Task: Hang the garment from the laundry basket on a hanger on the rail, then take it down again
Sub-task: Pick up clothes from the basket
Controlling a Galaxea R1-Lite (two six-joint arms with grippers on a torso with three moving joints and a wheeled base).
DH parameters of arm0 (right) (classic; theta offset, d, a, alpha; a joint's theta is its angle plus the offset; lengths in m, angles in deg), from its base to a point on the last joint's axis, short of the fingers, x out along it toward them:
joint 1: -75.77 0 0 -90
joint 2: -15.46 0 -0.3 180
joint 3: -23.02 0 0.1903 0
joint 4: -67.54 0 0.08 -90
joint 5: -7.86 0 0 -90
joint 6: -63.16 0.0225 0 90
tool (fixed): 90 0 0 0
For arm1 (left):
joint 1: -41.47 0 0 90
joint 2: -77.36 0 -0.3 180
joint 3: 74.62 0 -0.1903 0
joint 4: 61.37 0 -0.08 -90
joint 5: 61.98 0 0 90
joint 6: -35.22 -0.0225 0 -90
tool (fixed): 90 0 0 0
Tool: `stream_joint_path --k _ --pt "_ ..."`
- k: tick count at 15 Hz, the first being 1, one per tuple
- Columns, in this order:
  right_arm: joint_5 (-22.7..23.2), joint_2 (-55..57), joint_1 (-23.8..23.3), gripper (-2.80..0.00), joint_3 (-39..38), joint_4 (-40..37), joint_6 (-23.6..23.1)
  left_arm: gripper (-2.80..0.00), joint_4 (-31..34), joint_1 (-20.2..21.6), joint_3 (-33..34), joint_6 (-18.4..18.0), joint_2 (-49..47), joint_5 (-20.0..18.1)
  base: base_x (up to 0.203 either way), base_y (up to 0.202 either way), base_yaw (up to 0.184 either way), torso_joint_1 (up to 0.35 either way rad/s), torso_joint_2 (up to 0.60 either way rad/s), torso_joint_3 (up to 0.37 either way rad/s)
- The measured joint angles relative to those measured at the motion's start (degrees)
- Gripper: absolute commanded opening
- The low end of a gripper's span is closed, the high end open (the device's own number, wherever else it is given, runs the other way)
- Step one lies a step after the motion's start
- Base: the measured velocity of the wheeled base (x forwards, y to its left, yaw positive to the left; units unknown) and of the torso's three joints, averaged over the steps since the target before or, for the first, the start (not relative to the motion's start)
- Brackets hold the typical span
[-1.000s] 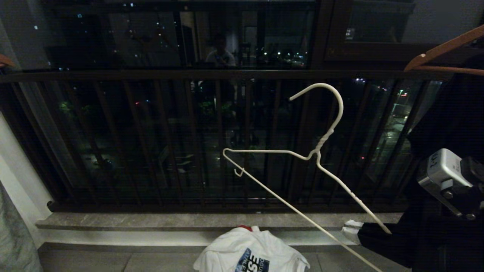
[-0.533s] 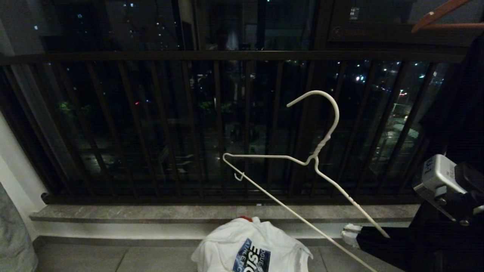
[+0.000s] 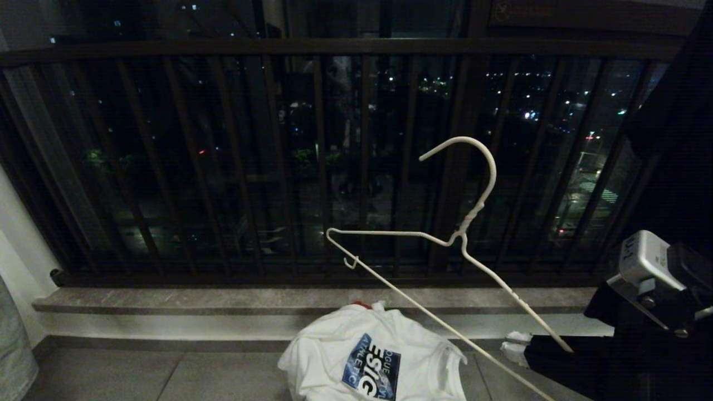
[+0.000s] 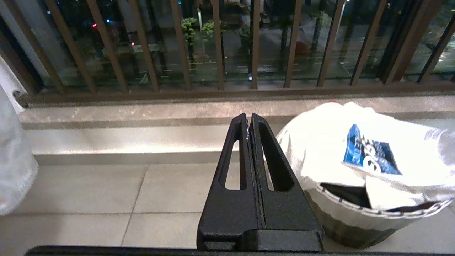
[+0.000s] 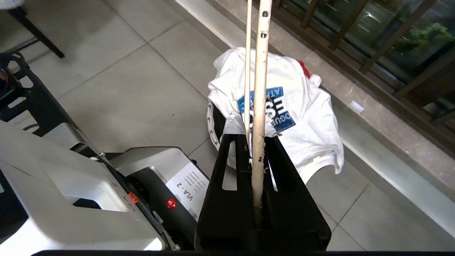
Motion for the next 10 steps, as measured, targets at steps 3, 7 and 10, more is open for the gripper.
stream_joint_path --k 3,7,10 --pt "0.0 -0.3 0.0 -2.8 0.0 0.9 0.0 -2.8 0.0 0.0 0.0 0.0 0.0 0.0 0.0 0.0 0.0 -0.092 0.45 0.352" --pt "0.0 -0.6 0.0 -2.8 -0.4 1.6 -0.1 -2.8 0.0 0.0 0.0 0.0 0.0 0.0 0.0 0.0 0.0 -0.037 0.33 0.285" --pt "0.0 -0.9 0.0 -2.8 -0.5 2.0 -0.2 -2.8 0.0 0.0 0.0 0.0 0.0 0.0 0.0 0.0 0.0 -0.007 0.06 0.055"
